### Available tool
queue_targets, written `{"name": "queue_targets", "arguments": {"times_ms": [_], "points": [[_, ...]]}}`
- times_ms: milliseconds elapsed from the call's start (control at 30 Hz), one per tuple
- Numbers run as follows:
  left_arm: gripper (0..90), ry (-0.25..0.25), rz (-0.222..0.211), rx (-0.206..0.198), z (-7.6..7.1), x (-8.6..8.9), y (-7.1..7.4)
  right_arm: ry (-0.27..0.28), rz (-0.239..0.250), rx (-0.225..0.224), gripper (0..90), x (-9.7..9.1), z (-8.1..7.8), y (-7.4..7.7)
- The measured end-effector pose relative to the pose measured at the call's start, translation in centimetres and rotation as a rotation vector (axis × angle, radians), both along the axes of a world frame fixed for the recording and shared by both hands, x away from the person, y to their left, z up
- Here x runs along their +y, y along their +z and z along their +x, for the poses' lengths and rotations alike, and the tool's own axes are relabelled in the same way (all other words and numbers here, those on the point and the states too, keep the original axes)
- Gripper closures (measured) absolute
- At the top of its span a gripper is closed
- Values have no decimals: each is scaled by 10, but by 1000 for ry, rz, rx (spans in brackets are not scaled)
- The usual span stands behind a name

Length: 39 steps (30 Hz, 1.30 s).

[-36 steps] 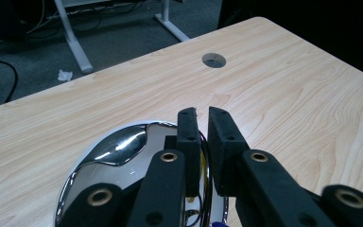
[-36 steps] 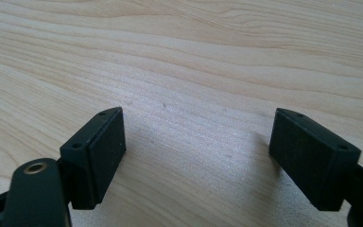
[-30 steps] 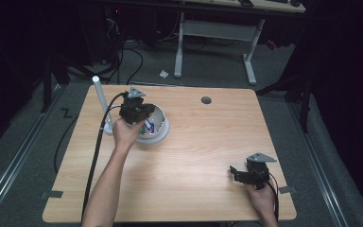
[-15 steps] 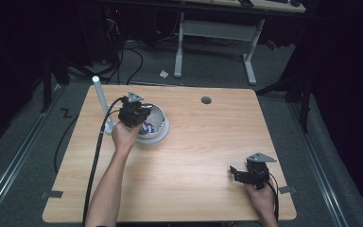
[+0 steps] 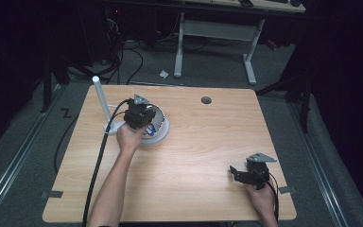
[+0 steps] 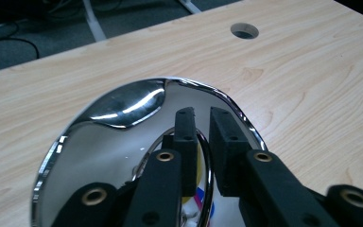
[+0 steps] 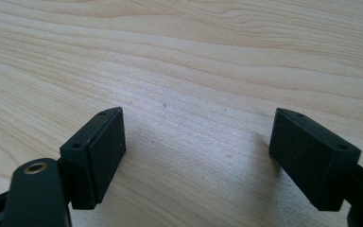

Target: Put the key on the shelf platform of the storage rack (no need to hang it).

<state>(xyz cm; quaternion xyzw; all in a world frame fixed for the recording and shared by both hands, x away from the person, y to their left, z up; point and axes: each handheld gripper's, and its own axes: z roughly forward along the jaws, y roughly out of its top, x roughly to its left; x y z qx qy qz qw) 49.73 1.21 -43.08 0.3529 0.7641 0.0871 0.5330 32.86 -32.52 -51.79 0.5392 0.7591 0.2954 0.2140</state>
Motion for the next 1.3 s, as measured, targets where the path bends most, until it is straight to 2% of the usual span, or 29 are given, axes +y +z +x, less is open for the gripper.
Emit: {"name": "queue_targets", "arguments": {"times_ms": [200, 300, 333, 533, 667, 733, 800, 933, 1133, 1300], "points": [[790, -10, 22, 9, -2, -2, -2, 0, 0, 0, 193, 0, 0, 0], [736, -8, 20, 18, -5, -2, 0, 2, 0, 0, 193, 0, 0, 0], [721, -20, 32, 9, -6, -1, 0, 2, 0, 0, 193, 0, 0, 0], [630, -27, 22, -2, -13, 1, 10, 2, 0, 0, 193, 0, 0, 0], [607, -31, -9, -12, -20, 4, 15, 2, 0, 0, 193, 0, 0, 0], [589, -18, -25, -3, -22, 8, 17, 2, 0, -2, 193, 0, 0, 0], [575, -12, -28, -3, -23, 13, 18, 2, 0, -2, 193, 0, 0, 0], [547, -1, -63, -7, -30, 25, 23, 3, 1, 0, 192, 0, 0, 0], [526, 5, -73, -16, -44, 36, 32, 3, 0, 1, 193, 0, 0, 0], [509, 18, -100, -16, -53, 46, 37, 2, -1, -1, 193, 0, 0, 0]]}}
